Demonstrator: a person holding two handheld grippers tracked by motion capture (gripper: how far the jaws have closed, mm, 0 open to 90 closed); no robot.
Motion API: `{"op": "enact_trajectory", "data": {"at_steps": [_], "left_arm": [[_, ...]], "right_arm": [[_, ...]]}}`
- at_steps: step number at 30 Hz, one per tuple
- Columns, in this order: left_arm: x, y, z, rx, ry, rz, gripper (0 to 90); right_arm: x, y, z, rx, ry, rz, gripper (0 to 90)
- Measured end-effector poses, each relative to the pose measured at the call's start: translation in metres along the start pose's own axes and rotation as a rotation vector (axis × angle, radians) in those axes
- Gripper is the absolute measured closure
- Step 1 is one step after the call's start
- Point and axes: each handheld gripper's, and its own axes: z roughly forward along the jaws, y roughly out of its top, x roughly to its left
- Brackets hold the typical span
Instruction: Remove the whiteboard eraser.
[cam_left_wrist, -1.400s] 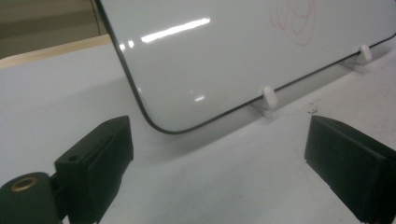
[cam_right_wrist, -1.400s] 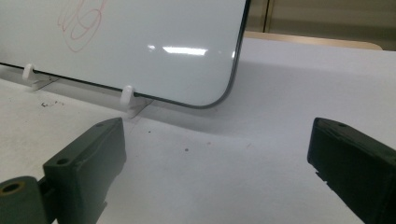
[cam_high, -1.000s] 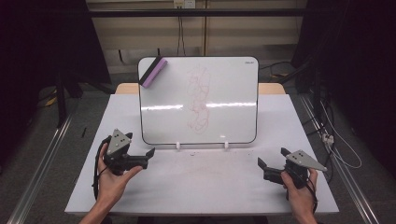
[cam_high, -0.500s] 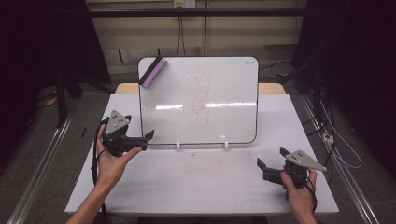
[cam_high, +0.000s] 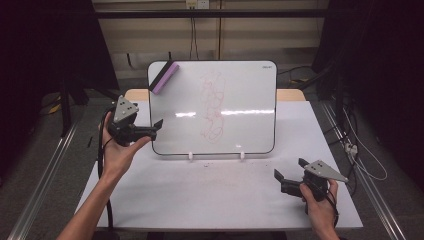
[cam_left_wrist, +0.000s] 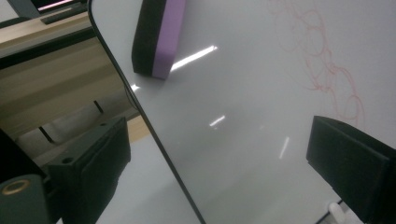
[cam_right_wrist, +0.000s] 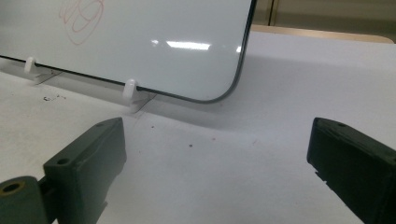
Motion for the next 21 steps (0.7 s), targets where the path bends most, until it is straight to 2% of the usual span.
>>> {"op": "enact_trajectory", "data": {"at_steps": [4, 10, 11, 15, 17, 21], "left_arm": [[0.004, 0.008, 0.007, -0.007, 0.018, 0.018, 6.2], [0.007, 0.017, 0.02, 0.005, 0.034, 0.093, 7.1], [0.007, 0.019, 0.022, -0.003, 0.039, 0.093, 7.1], [0.007, 0.026, 0.024, -0.002, 0.07, 0.132, 7.4], [0.008, 0.03, 0.025, 0.002, 0.093, 0.168, 7.9], [0.01, 0.038, 0.028, -0.02, 0.125, 0.185, 10.4]], "right_arm": [[-0.001, 0.0, 0.002, 0.005, -0.001, 0.003, 4.3], [-0.001, 0.0, 0.003, 0.008, -0.001, 0.003, 4.4], [-0.001, 0.0, 0.002, 0.008, 0.0, 0.005, 4.4], [0.001, 0.0, 0.001, 0.009, 0.003, 0.001, 4.4], [0.001, 0.001, 0.002, 0.007, 0.002, -0.005, 4.4], [0.002, 0.001, 0.002, 0.005, 0.0, -0.008, 4.5]]}}
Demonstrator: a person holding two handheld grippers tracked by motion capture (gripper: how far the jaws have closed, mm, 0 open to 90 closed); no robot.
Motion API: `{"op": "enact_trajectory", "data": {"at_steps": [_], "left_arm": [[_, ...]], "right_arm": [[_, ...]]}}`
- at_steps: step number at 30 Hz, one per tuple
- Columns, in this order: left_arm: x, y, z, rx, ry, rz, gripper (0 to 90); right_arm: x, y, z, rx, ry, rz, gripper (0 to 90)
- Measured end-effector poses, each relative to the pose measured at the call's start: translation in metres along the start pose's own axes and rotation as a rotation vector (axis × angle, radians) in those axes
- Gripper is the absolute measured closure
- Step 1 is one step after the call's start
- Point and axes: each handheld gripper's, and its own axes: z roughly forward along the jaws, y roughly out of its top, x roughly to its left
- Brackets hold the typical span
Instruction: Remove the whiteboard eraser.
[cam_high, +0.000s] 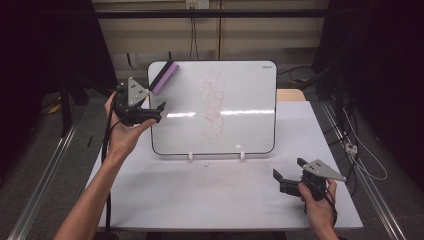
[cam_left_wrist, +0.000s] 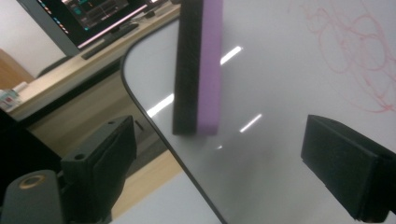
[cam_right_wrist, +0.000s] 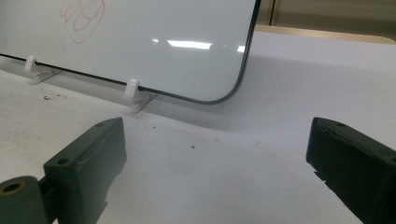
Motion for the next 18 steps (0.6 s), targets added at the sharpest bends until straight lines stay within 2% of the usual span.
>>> {"op": "enact_trajectory", "data": {"at_steps": [5, 9, 15, 18], "left_arm": [[0.004, 0.005, 0.004, -0.016, 0.002, 0.001, 13.6], [0.005, 0.009, 0.011, 0.007, 0.001, 0.024, 19.3], [0.007, 0.018, 0.021, 0.056, 0.015, 0.06, 28.2], [0.009, 0.022, 0.028, 0.075, -0.006, 0.058, 34.2]], "right_arm": [[0.0, 0.0, 0.001, 0.003, 0.003, 0.0, 4.5], [-0.001, 0.0, 0.001, 0.0, 0.011, 0.014, 5.0], [-0.002, -0.001, 0.0, 0.002, 0.008, 0.008, 5.0], [-0.001, 0.0, 0.001, 0.004, 0.013, 0.002, 5.0]]}}
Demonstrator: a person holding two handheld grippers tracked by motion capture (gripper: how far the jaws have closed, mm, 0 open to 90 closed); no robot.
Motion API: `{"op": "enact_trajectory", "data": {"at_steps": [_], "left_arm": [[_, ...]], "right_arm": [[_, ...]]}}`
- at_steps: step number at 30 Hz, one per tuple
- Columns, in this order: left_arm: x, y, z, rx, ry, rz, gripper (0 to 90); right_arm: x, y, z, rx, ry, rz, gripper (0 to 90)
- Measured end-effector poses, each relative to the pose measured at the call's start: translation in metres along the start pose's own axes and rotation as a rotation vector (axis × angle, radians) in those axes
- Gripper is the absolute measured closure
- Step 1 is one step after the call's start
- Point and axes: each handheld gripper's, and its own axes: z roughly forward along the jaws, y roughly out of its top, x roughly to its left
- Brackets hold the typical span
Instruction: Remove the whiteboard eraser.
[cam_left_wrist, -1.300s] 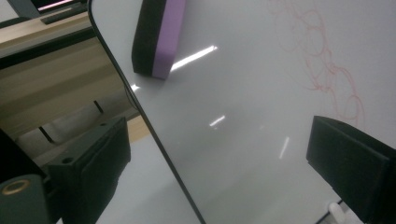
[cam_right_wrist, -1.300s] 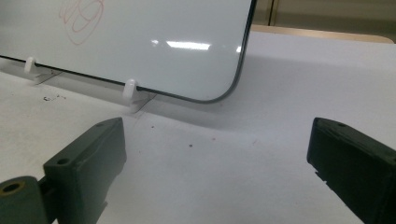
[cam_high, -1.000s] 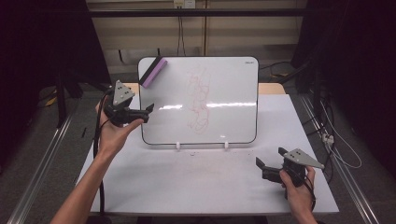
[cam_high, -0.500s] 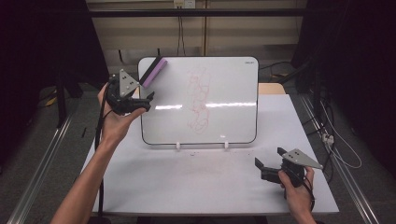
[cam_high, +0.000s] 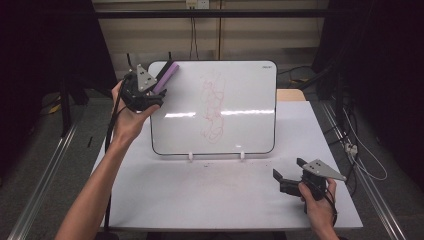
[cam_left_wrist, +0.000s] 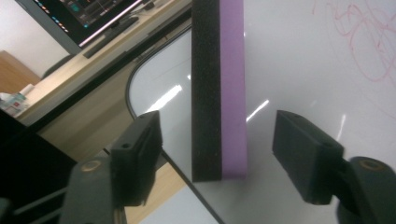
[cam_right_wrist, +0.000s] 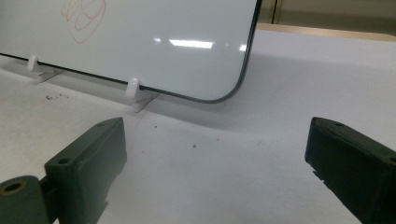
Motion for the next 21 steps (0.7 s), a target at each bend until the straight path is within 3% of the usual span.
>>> {"op": "enact_trajectory", "data": {"at_steps": [4, 9, 14, 17, 21], "left_arm": [[0.001, 0.003, 0.004, 0.01, 0.004, -0.004, 44.9], [0.003, 0.003, 0.006, 0.051, 0.005, 0.025, 49.5], [0.004, 0.004, 0.009, 0.065, -0.004, 0.016, 53.2], [0.002, 0.005, 0.011, 0.09, -0.006, 0.045, 53.6], [0.0, 0.005, 0.013, 0.088, -0.01, 0.052, 58.7]], "right_arm": [[0.001, 0.0, 0.0, 0.001, 0.0, -0.002, 5.0], [0.001, 0.0, 0.0, 0.004, 0.001, -0.001, 5.0], [0.0, -0.001, 0.001, 0.01, 0.003, -0.007, 5.0], [0.001, -0.001, 0.002, 0.013, 0.001, -0.006, 5.0], [0.001, -0.001, 0.001, 0.015, 0.001, -0.004, 5.0]]}}
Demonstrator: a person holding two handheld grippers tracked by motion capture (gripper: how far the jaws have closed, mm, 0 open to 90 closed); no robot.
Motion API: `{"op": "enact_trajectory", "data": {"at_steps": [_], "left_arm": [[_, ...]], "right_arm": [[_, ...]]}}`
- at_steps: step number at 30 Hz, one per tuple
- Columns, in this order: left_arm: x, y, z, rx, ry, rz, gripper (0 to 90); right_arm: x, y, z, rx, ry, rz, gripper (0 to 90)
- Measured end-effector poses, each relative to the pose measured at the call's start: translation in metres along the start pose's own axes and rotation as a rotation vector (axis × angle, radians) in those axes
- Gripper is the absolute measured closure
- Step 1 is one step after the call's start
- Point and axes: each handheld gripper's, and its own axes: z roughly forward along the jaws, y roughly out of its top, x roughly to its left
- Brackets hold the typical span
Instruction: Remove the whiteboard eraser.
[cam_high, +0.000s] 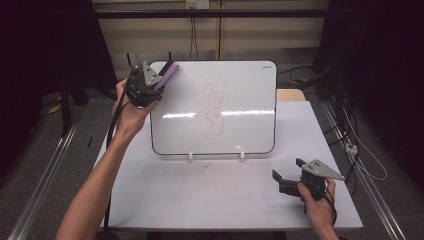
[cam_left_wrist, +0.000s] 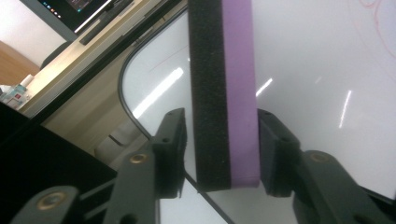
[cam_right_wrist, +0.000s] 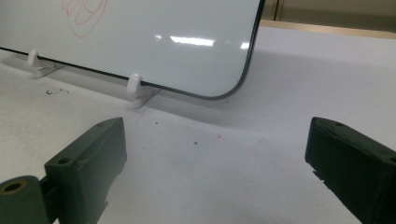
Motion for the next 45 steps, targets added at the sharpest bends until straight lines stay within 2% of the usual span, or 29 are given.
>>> {"op": "enact_trajectory", "data": {"at_steps": [2, 6, 12, 20, 25, 32, 37, 41, 43, 45], "left_arm": [[-0.001, 0.001, -0.001, 0.008, 0.018, 0.011, 62.2], [-0.002, 0.001, 0.0, 0.006, 0.026, 0.0, 63.4], [-0.002, 0.001, -0.001, 0.002, 0.023, -0.01, 63.8], [-0.002, -0.002, -0.002, -0.015, 0.014, -0.047, 63.9], [-0.003, -0.002, -0.003, -0.026, 0.017, -0.058, 64.0], [-0.008, 0.003, -0.016, -0.081, -0.011, -0.066, 64.0], [-0.011, -0.001, -0.025, -0.134, -0.064, -0.13, 64.0], [-0.018, -0.007, -0.03, -0.173, -0.109, -0.19, 64.0], [-0.024, -0.01, -0.032, -0.185, -0.12, -0.2, 64.0], [-0.03, -0.013, -0.033, -0.194, -0.134, -0.202, 64.0]], "right_arm": [[0.0, 0.0, 0.0, -0.002, -0.001, -0.002, 5.0], [-0.001, -0.001, -0.002, 0.0, -0.004, 0.002, 5.0], [-0.001, -0.001, -0.002, -0.001, -0.007, 0.004, 5.0], [0.0, -0.001, -0.002, -0.001, -0.001, 0.001, 5.0], [0.0, -0.001, -0.002, -0.002, 0.0, 0.002, 5.1], [0.001, 0.0, -0.001, -0.002, 0.008, 0.006, 4.9], [0.002, 0.0, -0.001, -0.011, 0.019, 0.002, 4.3], [0.003, 0.002, 0.001, -0.028, 0.036, 0.012, 4.1], [0.005, 0.004, 0.003, -0.027, 0.045, 0.006, 4.3], [0.01, 0.007, 0.004, -0.054, 0.066, 0.007, 3.9]]}}
